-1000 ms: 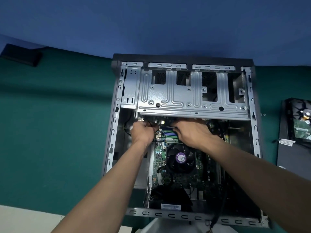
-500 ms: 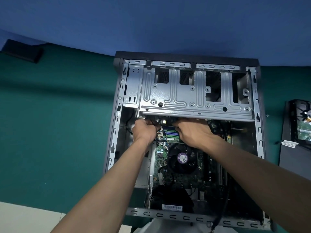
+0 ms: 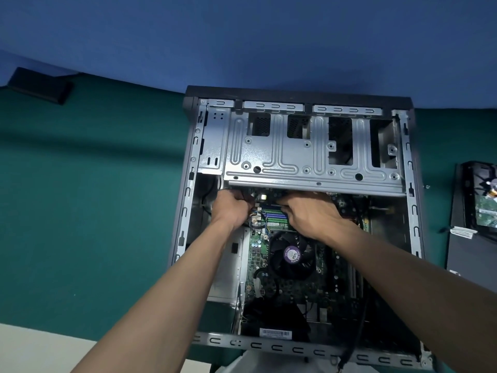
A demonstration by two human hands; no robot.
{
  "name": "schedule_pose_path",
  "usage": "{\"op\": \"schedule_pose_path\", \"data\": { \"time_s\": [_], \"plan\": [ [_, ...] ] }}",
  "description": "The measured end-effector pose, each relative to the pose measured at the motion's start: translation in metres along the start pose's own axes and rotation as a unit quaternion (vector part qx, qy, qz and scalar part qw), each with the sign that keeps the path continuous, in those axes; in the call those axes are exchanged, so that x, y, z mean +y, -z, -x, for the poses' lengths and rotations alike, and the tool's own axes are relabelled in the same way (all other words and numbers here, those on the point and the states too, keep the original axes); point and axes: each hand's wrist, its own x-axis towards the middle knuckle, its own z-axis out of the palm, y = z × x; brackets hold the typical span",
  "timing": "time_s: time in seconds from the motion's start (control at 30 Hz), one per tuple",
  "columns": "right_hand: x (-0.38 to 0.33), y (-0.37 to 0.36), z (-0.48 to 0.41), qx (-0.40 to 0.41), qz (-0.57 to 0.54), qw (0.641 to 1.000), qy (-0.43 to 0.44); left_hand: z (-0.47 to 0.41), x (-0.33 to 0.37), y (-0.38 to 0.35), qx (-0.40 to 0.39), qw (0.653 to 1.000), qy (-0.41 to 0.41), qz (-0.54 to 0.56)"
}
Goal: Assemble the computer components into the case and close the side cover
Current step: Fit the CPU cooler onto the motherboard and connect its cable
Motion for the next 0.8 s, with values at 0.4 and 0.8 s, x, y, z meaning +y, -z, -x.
{"op": "schedule_pose_path", "data": {
  "time_s": [0.4,0.8],
  "plan": [
    [-0.003,-0.001,0.000,-0.011,0.014,1.000,0.007,0.032,-0.010,0.004,0.179,0.933,-0.192,-0.247],
    [-0.008,0.006,0.003,0.008,0.040,0.999,0.030,0.025,0.008,0.004,0.039,0.885,-0.225,-0.407]
  ]
}}
